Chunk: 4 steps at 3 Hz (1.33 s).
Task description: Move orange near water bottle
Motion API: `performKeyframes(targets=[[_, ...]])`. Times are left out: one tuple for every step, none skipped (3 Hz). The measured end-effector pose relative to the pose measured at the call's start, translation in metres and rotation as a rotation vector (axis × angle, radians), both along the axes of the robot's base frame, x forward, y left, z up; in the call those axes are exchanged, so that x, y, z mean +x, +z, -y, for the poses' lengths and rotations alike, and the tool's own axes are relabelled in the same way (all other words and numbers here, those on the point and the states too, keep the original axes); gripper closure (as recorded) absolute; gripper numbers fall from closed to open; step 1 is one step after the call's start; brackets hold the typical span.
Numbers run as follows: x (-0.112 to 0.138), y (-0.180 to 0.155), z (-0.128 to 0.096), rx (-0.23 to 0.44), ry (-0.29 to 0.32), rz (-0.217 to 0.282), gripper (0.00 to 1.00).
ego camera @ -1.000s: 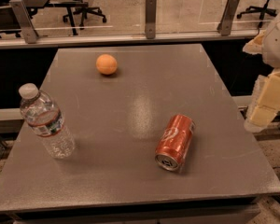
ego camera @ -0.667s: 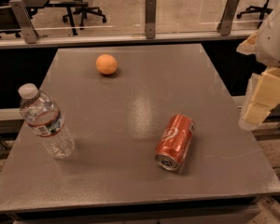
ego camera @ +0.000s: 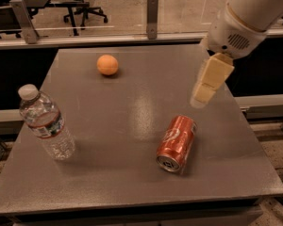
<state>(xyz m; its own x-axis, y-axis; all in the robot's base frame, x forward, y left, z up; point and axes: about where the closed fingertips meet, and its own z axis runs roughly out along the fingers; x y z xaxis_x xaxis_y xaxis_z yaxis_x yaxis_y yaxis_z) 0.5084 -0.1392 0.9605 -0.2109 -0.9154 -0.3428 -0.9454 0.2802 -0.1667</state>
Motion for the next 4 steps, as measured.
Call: performKeyframes(targets=[[0.032,-0.01,-0.031,0.048,-0.001,-0.002,0.0],[0.071,-0.031,-0.068,0.088,-0.013,-0.002,0.0],[0.089,-0.043,-0.085,0.107,-0.022,-0.007,0.0],[0.109,-0.055,-0.109,0.138,-0.033,0.001,0.0]])
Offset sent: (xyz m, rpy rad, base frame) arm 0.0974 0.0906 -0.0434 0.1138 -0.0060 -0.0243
